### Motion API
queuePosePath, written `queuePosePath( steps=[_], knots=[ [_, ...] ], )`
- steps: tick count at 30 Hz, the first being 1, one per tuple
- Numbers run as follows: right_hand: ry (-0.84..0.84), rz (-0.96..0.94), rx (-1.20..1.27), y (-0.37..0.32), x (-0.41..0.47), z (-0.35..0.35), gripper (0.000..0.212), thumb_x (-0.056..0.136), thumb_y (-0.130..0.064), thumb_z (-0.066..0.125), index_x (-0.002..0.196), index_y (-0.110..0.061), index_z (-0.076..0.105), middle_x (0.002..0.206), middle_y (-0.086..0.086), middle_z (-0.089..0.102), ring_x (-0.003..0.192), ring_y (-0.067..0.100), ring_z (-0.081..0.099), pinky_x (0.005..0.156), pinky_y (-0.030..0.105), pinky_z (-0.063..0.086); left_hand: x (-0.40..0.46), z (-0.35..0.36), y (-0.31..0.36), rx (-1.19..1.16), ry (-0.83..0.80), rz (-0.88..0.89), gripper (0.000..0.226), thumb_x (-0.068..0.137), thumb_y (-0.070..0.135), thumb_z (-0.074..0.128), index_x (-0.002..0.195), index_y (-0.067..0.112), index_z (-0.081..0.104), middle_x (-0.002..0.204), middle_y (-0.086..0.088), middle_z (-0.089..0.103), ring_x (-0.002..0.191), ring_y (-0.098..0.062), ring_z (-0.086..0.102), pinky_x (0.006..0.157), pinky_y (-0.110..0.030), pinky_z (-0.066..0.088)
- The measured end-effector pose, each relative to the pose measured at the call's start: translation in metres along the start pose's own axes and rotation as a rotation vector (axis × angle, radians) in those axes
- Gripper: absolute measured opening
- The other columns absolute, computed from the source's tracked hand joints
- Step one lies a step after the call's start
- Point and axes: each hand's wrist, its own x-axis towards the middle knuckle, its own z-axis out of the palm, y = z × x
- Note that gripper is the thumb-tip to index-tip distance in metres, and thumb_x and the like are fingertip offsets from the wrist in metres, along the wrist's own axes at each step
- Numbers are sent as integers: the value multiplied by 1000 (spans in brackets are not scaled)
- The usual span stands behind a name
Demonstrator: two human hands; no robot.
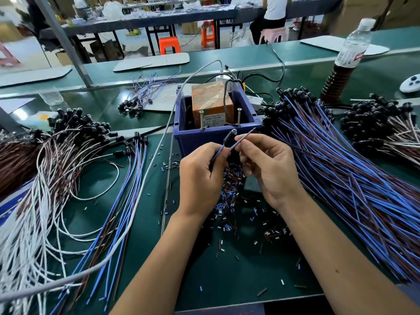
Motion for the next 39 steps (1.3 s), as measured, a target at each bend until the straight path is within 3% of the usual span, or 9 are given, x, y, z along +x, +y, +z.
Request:
queuePosePath(
  steps=[6,11,16,21,25,31,34,36,39],
  knots=[
    [12,-52,11,1,0,2,14,82,-22,76,89,-9,77,75,5,70,66,14,58,47,23,44,-1,1,4,10,1,-14,28,106,20,58,80,11,64,67,7,57,63,-17,57,57,-34,43],
    [3,-39,-42,4,1,0,19,83,-25,78,90,-8,79,74,7,69,63,14,57,46,22,44,0,0,7,25,41,-28,26,106,16,57,81,10,64,71,13,52,68,-8,53,62,-19,35],
    [20,-18,-18,6,2,1,10,83,-21,77,82,-11,80,61,5,62,52,13,51,44,22,42,0,1,12,-35,-26,1,10,96,10,72,87,7,70,79,4,66,74,-12,61,66,-23,46],
    [25,-29,-7,5,2,4,16,85,-27,77,86,-11,77,73,6,66,57,12,54,44,22,41,-1,1,12,2,168,3,14,101,11,66,87,8,67,78,7,62,74,-8,60,65,-22,44],
    [58,-109,-65,3,4,6,16,101,-21,65,94,-8,68,95,12,76,60,16,60,43,25,44,-2,-1,12,-17,334,-44,12,103,15,61,94,10,68,76,6,67,72,-13,66,63,-31,50],
    [230,-329,-384,7,7,7,6,102,-13,67,106,-8,66,77,5,74,53,15,61,50,25,49,0,-3,11,-34,440,-168,25,98,11,62,119,14,73,78,3,70,70,-12,65,69,-21,50],
    [363,-487,-692,9,6,8,9,101,-13,66,104,-10,74,77,-5,73,67,10,70,64,24,56,1,-5,6,-56,456,-254,22,97,13,59,111,8,75,83,-3,72,70,-10,60,68,-26,50],
    [411,-556,-791,9,6,10,13,101,-12,65,102,-10,78,78,-5,73,71,6,70,66,19,55,0,-5,2,-57,458,-297,18,99,13,57,95,5,73,74,1,65,65,-14,54,63,-27,45],
    [413,-621,-822,7,7,14,15,102,-11,64,103,-8,79,81,-3,74,72,6,69,69,13,51,2,-5,4,-37,443,-311,30,99,9,56,71,19,52,65,9,46,59,-20,39,56,-31,31]
  ],
)
